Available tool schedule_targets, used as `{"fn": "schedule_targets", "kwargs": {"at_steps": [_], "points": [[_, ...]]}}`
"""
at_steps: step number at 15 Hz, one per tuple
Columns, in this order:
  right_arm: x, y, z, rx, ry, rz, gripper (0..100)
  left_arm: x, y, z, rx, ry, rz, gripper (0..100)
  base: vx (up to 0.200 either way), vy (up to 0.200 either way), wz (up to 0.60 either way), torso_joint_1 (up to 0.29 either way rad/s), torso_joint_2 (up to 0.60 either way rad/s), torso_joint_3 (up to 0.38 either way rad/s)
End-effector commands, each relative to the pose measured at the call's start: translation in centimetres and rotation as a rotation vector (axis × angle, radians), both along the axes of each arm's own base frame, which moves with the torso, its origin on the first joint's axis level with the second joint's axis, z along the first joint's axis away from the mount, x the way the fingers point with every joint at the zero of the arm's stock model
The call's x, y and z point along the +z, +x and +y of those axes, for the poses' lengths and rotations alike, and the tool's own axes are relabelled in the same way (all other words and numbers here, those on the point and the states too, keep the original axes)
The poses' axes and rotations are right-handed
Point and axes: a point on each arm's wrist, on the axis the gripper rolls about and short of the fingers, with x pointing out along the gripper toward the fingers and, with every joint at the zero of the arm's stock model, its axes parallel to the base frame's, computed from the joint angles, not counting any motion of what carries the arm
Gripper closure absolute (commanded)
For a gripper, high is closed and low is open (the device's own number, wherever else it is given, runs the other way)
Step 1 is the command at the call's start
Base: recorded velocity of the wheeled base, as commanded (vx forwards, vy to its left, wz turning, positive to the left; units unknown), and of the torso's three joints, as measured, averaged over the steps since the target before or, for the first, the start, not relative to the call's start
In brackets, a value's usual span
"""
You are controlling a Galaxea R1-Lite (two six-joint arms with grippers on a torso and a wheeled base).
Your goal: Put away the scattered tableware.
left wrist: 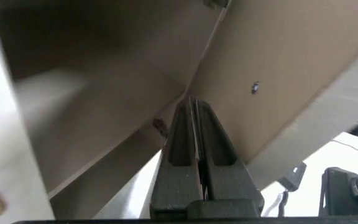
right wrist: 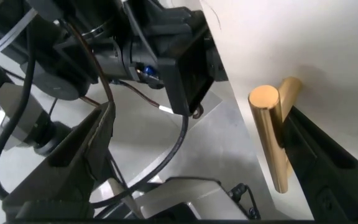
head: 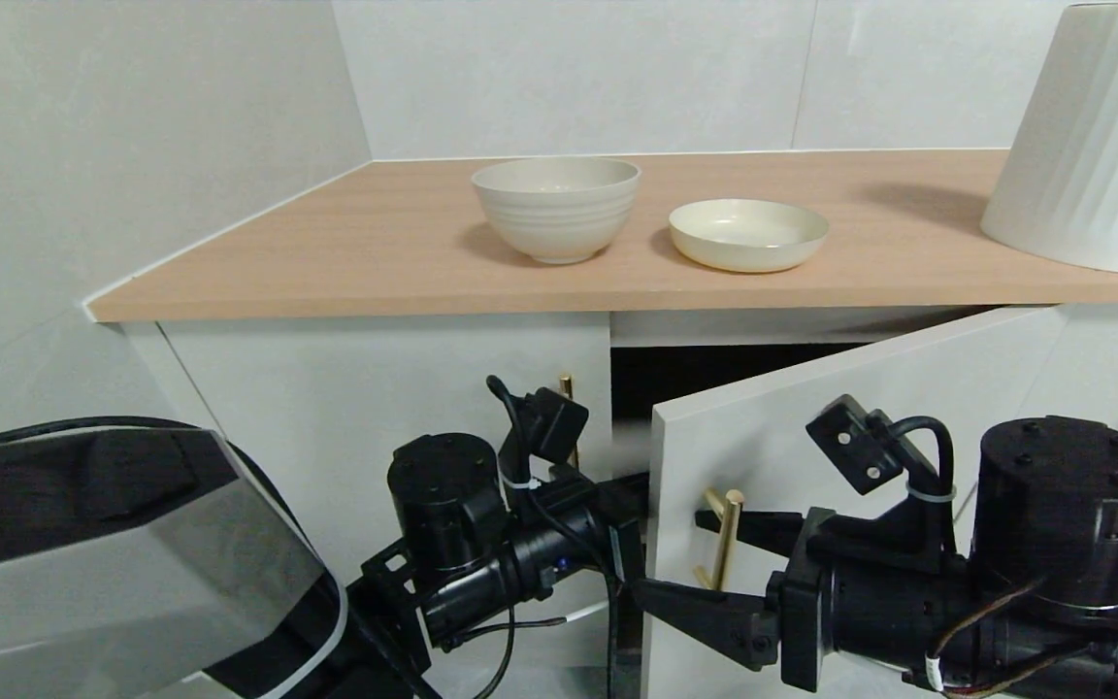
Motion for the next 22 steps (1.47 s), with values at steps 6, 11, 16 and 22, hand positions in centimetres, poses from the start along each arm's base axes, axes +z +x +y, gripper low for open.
{"fn": "schedule_targets", "kwargs": {"at_steps": [6,11,16,22], "points": [[-0.3,1.5,-1.2,-0.154,-0.027,-0.012,0,0.1,-0.3,-0.4,-0.002,-0.009,-0.01,100,0.0,0.0,0.0,0.0,0.0,0.0],[1.2,0.3,-4.2,-0.241,-0.095,-0.017,0,-0.1,-0.2,-0.3,0.052,-0.002,-0.004,100,0.0,0.0,0.0,0.0,0.0,0.0],[3.3,-5.7,-8.9,-0.158,-0.116,0.035,0,-0.6,-0.8,0.2,0.049,0.02,0.023,100,0.0,0.0,0.0,0.0,0.0,0.0],[2.6,-7.5,-10.1,-0.08,-0.146,0.094,0,0.3,-0.4,-0.5,0.038,0.024,0.025,100,0.0,0.0,0.0,0.0,0.0,0.0]]}}
